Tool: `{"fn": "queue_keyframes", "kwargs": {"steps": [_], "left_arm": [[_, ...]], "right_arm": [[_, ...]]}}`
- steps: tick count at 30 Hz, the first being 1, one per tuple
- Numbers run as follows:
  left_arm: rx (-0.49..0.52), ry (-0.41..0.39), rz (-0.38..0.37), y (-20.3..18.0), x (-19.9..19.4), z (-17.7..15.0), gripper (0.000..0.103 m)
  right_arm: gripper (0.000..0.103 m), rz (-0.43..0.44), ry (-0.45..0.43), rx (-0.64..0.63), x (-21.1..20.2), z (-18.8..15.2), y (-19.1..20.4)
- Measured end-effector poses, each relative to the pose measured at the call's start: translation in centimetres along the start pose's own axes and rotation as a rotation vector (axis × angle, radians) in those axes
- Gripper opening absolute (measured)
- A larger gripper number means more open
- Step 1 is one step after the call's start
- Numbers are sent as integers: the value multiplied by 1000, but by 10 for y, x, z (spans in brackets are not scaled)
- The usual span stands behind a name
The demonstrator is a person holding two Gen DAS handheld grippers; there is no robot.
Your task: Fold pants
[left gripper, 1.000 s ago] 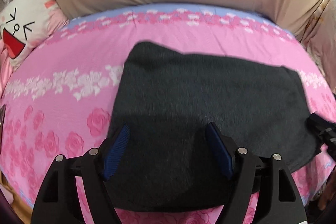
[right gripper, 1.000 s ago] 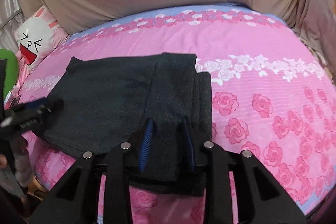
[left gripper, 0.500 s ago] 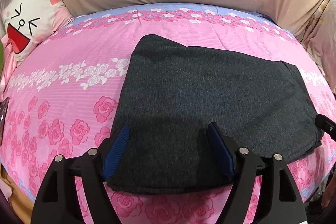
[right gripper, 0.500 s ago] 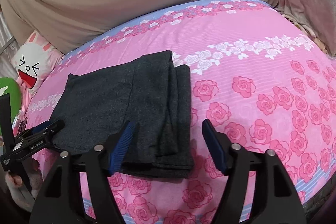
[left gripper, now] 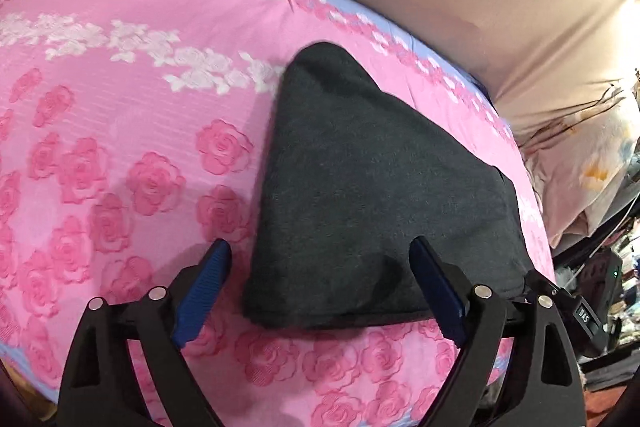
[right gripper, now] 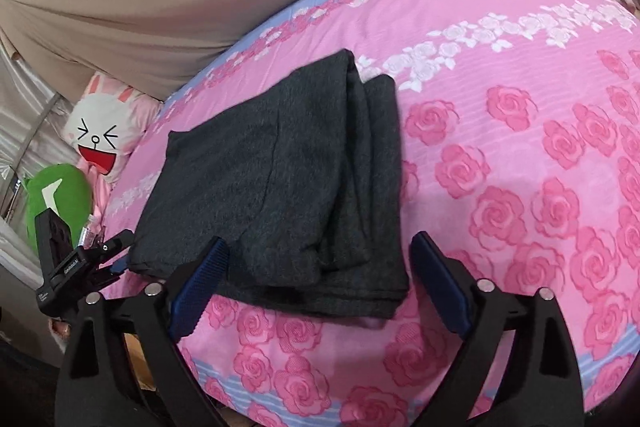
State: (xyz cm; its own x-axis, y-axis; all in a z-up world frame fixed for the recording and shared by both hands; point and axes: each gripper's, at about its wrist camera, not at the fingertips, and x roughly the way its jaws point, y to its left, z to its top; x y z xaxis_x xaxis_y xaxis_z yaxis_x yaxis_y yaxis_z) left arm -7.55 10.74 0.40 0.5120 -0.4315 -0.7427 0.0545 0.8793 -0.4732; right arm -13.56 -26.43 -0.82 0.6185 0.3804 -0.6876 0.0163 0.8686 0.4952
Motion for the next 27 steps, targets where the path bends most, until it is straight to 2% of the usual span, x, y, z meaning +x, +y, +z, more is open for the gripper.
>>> {"fn": "queue_keyframes", "kwargs": {"steps": [1,2,3,4,5,7,10,12,14,15,17,18,22,23,24,25,26,27], "left_arm": [[8,3,-18,-3,2,2,88],[19,17,-48,-5,5,3,71],[40,34,-52,-10,10,5,56],[61,33,-6,-15,10,7,29],[74,33,6,-18,7,9,21],[70,34,3,-18,-4,11,11],[62,86,-23,-11,-11,9,12],[55,117,2,-5,-6,5,22],[27,113,21,0,1,4,44],[3,100,-14,3,1,5,50],[-9,116,-102,0,6,9,86],[-8,116,-104,-3,8,9,89],[68,71,-21,-22,23,13,87],[78,63,-8,-26,26,14,76],[89,61,9,-30,30,16,60],[99,73,49,-33,34,17,37],[99,67,61,-34,33,19,27],[101,59,65,-33,31,21,22]], "right_arm": [[78,30,-6,-3,3,3,2],[51,12,-9,-15,5,5,4],[35,-10,-12,-30,6,7,6],[32,0,-17,-40,4,9,8],[29,5,-28,-55,-3,11,12],[29,6,-32,-74,-14,9,16],[31,-21,5,-85,-16,-1,13],[45,-43,23,-70,-7,-7,5],[53,-21,23,-19,-4,-6,-2],[58,-5,23,-3,-4,-5,-4],[69,24,30,-1,-1,-3,-3],[73,25,30,-8,1,-2,-2],[79,22,2,-21,9,2,4],[78,25,-10,-13,11,4,4],[58,13,-14,-12,13,6,4],[48,-10,-17,-17,14,7,5],[39,0,-21,-15,14,9,5],[33,5,-28,-21,13,9,6]]}}
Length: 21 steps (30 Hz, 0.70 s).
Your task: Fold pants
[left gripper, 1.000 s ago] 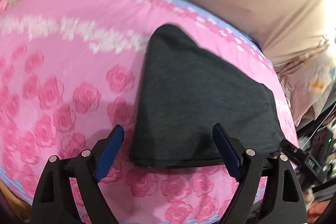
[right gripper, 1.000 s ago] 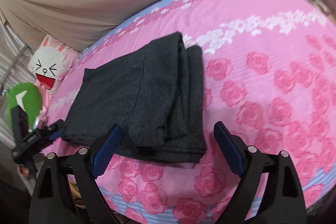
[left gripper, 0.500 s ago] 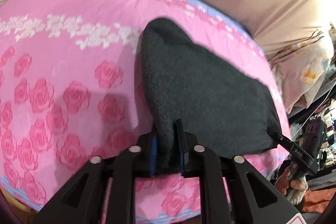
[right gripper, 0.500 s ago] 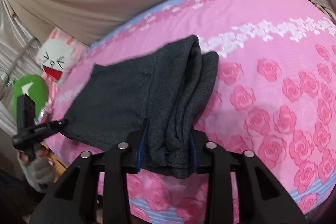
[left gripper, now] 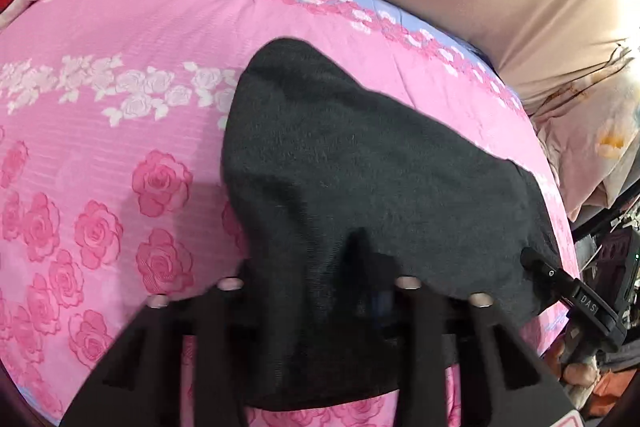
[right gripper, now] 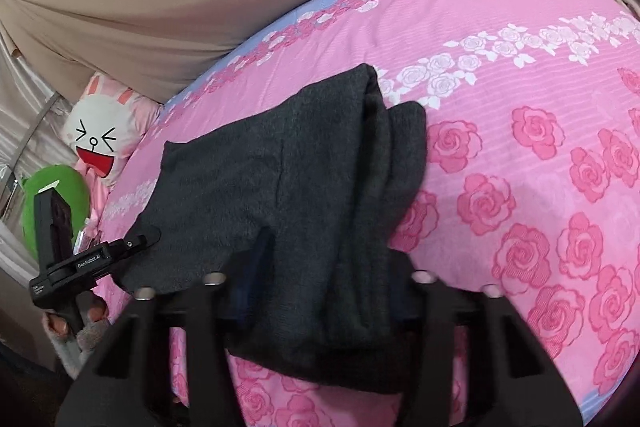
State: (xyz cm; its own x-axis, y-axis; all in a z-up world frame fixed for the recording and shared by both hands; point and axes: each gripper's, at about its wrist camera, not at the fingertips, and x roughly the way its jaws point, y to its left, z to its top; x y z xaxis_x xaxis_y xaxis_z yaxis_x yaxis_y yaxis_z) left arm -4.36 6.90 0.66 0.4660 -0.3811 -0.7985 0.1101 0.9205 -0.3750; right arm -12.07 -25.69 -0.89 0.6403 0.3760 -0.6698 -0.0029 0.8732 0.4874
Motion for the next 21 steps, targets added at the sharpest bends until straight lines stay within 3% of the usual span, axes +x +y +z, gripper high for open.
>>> {"fn": "queue_keyframes", "kwargs": {"steps": [2,4,10,21], "left_arm": [[13,-33,9,-3,-13,2,12],[20,-51,8,-4,-24,4,10],[66,-78,28,-19,-50,-6,9],[156,-167,-53,-47,-116,-22,9]], "right_arm": [[32,-20,-17,-34,-6,-1,7],[31,-26,-26,-46,-11,-2,12],[31,-15,-33,-46,-25,-7,18],[31,48,-124,-145,-87,-21,55]]}}
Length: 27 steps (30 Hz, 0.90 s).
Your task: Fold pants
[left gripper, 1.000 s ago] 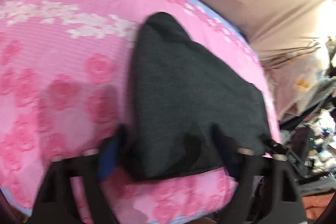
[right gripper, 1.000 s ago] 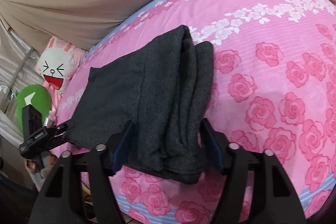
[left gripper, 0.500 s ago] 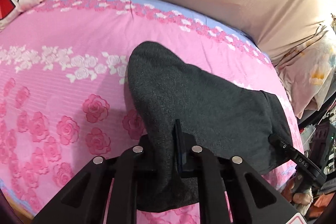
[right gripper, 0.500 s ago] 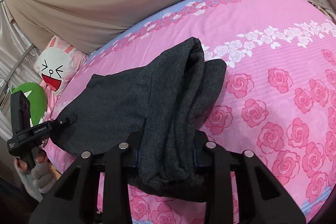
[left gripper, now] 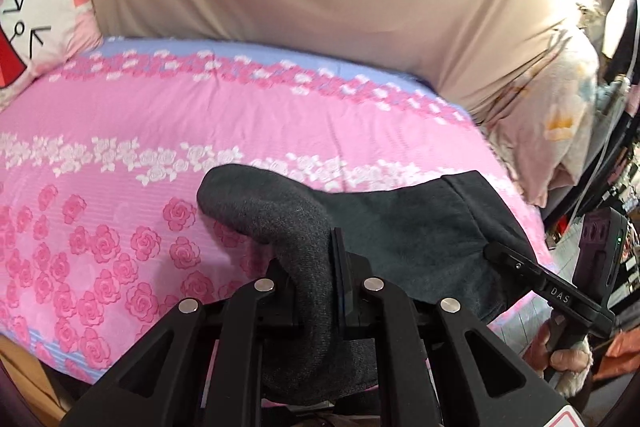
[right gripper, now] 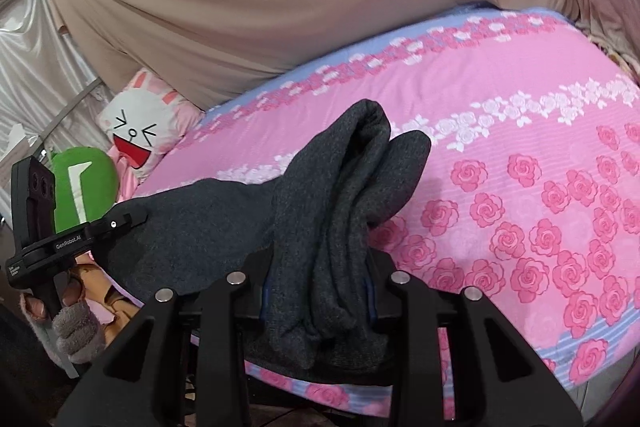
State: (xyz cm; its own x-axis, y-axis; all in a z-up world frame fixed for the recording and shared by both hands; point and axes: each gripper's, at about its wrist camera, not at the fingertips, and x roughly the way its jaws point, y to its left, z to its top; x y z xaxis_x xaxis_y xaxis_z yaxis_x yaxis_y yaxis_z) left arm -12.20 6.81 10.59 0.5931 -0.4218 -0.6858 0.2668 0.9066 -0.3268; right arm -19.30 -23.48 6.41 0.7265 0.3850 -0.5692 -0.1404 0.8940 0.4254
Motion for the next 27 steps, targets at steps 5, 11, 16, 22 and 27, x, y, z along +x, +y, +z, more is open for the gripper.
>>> {"fn": "queue_keyframes", "kwargs": {"steps": [5,11,16,22,27], "left_arm": [[52,-80,-9,-15,-30,8,9],[126,-225,-16,-31,-73,29,9],[201,-366,-1,-47,-103,57,9],[239,-551,1,-55,-125,105,9],[234,-642,-18,-45,-124,150,10]], "right_arm": [[31,12,-78,-46,-27,12,20],[31,21,-191,-98,-55,39,41],[31,33,-313,-182,-75,74,64],[31,52,-485,-283,-89,128,86],[31,86,-552,-303,-82,172,93]]}}
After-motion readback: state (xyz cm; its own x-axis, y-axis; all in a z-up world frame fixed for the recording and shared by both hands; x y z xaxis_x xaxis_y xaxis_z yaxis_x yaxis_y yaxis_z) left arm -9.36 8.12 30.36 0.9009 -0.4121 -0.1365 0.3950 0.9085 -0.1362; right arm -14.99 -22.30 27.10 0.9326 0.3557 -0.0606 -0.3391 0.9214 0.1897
